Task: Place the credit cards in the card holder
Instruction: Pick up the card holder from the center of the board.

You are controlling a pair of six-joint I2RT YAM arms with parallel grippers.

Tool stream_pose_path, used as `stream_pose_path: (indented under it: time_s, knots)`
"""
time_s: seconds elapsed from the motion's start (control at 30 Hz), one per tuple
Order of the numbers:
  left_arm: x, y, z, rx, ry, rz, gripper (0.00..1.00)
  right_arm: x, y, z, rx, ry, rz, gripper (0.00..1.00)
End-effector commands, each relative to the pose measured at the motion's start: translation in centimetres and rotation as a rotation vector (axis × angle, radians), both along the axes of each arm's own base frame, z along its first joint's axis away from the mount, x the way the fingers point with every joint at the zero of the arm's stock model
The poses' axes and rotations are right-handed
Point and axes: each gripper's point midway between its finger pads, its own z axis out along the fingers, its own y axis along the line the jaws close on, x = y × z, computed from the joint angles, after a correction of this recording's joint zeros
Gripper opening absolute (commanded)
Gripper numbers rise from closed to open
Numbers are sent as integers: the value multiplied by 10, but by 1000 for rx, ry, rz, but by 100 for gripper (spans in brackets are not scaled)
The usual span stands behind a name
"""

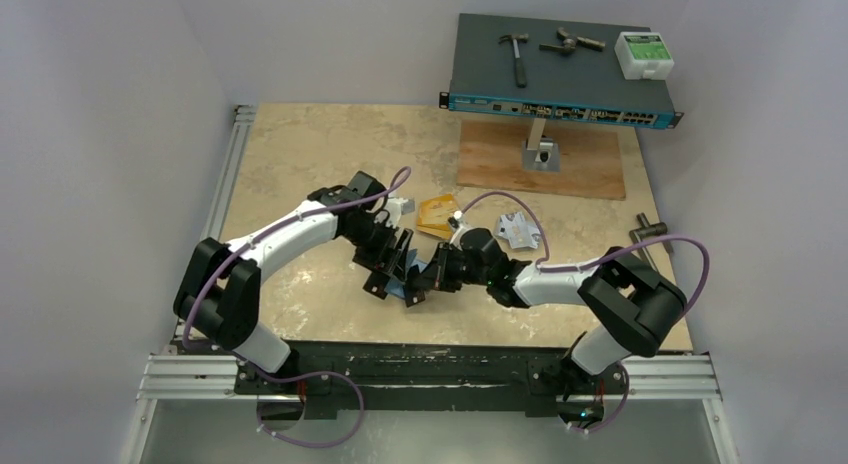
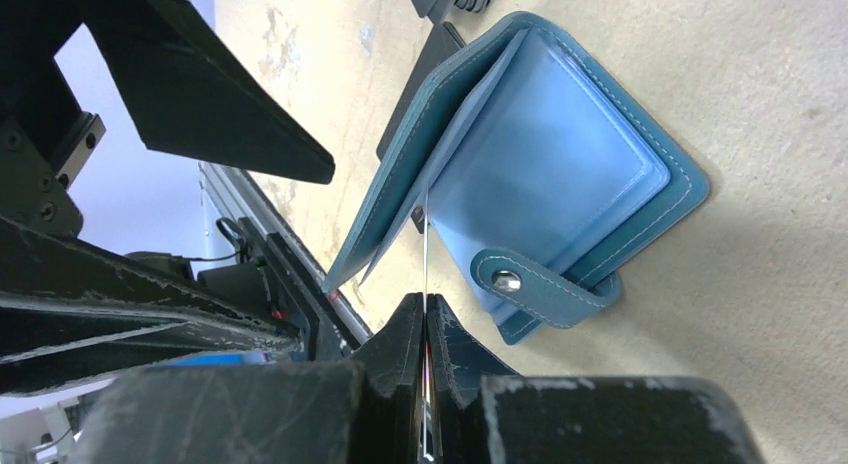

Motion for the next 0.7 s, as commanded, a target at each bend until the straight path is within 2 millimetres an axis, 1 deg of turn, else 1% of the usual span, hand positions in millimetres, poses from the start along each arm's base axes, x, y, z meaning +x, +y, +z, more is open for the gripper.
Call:
stream_pose_path:
  time_s: [0.0, 0.07, 0.1, 0.17, 0.33, 0.47, 0.67]
  knots:
    - [21, 0, 13, -19, -61, -13, 82, 18, 14, 30, 62, -100, 11, 0]
    - [27, 2, 11, -23, -60, -5, 98, 18, 16, 29, 61, -100, 16, 0]
    - [30, 3, 10, -22, -55, -2, 100, 18, 16, 28, 60, -99, 18, 0]
    - [34, 6, 6, -19, -42, 1, 100, 18, 17, 25, 56, -93, 24, 0]
    - [34, 7, -3, -12, -43, -55, 100, 19, 20, 22, 55, -90, 32, 0]
    - [36, 11, -5, -5, -94, -127, 100, 22, 25, 21, 53, -88, 39, 0]
    - [41, 18, -6, 40, -164, -185, 100, 27, 31, 28, 71, -100, 44, 0]
